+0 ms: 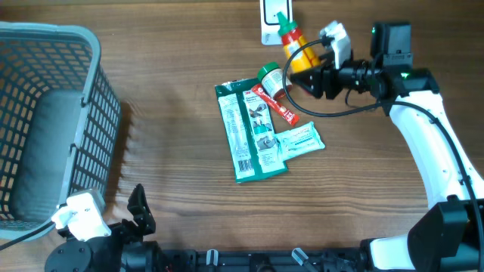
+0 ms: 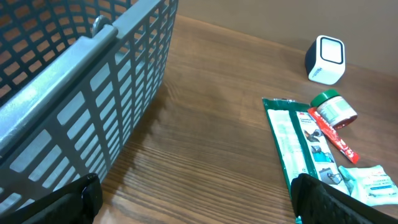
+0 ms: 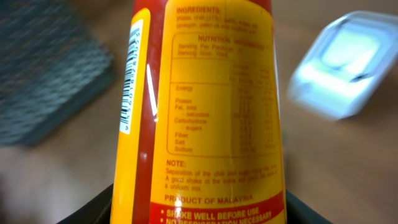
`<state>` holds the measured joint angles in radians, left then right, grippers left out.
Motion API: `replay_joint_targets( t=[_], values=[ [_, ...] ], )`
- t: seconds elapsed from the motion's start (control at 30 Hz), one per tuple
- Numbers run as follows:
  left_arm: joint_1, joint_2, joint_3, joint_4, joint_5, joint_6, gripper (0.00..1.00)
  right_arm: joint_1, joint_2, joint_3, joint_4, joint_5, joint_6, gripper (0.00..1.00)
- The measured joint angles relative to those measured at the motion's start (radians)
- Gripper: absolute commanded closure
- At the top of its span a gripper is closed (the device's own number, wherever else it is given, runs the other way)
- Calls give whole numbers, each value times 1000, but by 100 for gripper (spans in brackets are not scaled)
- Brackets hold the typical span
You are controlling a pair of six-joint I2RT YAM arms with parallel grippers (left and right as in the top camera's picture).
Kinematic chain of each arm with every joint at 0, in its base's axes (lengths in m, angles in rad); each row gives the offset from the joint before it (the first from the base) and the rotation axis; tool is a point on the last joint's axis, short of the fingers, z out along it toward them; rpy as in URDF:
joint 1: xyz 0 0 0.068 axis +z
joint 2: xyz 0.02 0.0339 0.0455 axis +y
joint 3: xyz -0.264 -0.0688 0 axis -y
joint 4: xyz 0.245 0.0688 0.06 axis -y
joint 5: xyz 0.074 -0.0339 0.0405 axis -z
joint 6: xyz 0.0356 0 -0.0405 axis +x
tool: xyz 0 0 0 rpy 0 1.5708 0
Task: Scan the item barcode
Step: 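Lift the sriracha bottle and hold it over the white scanner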
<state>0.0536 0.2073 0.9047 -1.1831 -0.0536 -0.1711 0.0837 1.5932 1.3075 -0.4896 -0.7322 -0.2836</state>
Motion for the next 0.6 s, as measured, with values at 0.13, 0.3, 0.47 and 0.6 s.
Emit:
replay_joint_targets(
  t=[0.13,0.3,0.47,0.6],
  values=[
    [0,0,0,0,0,0,0,11,8,0,183,145,-34,57],
    [0,0,0,0,0,0,0,50,61,0,391,275,-148,60],
    [0,0,0,0,0,0,0,98,192,0,623,475,-284,56],
    [0,0,0,0,0,0,0,117,314,-1,832,616,-400,53]
  ],
)
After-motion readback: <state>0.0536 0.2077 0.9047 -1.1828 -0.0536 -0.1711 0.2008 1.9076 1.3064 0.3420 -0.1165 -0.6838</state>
